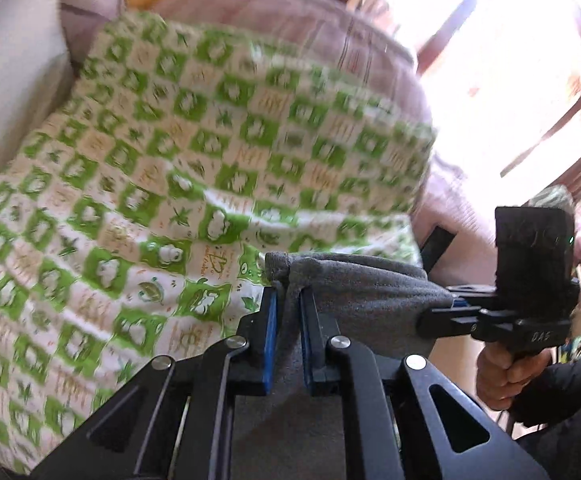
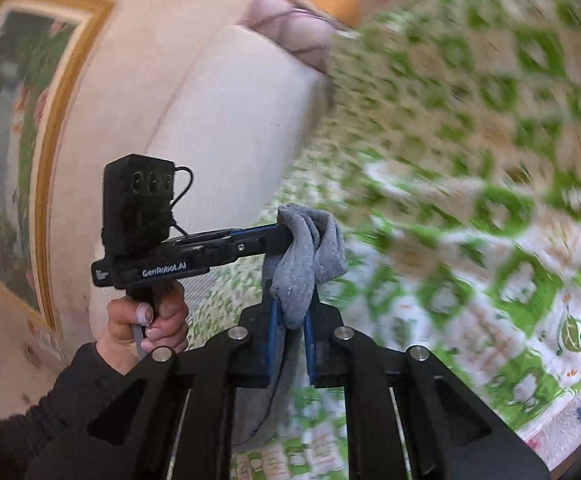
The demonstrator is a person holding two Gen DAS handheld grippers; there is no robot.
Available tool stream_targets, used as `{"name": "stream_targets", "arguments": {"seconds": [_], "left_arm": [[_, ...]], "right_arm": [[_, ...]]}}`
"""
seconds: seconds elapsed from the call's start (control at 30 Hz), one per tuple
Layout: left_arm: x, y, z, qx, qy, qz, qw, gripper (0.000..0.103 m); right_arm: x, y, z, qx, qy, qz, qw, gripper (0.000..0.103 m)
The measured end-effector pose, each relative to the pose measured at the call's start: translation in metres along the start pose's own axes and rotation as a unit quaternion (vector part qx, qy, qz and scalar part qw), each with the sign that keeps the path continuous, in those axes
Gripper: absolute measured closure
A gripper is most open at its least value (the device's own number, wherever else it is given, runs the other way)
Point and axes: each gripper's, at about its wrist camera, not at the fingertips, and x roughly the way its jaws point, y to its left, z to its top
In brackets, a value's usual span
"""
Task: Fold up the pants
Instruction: 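Lift the cuff end with both grippers and fold it over the bundle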
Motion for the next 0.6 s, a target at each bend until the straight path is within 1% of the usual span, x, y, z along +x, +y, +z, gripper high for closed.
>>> {"name": "stream_targets", "arguments": {"seconds": [0.17,0.27,0.3,0.37,0.4,0.5,0.6], "left_arm": [[-0.060,-0.009,-0.028,-0.018,-0.067,-0.012,0.9975,0.094],[-0.095,-0.012,-0.055,-0.031,-0.108,-0.014,0.9936,0.094],[-0.110,-0.012,-0.070,-0.040,-0.126,-0.015,0.9911,0.094],[-0.131,-0.006,-0.093,-0.055,-0.151,-0.022,0.9869,0.094],[-0.143,-0.003,-0.110,-0.068,-0.167,-0.024,0.9833,0.094],[-0.162,0.008,-0.150,-0.100,-0.196,-0.025,0.9752,0.094],[-0.178,0.021,-0.195,-0.139,-0.223,-0.021,0.9647,0.094]], "right_arm": [[-0.002,0.053,-0.007,-0.050,0.017,0.043,0.998,0.090],[0.006,0.086,-0.020,-0.070,0.039,0.081,0.994,0.090],[0.011,0.100,-0.027,-0.077,0.050,0.098,0.991,0.090],[0.023,0.120,-0.040,-0.087,0.071,0.123,0.986,0.091],[0.028,0.128,-0.046,-0.091,0.081,0.131,0.984,0.091],[0.053,0.153,-0.070,-0.106,0.117,0.147,0.976,0.091],[0.082,0.171,-0.094,-0.110,0.154,0.158,0.969,0.090]]}}
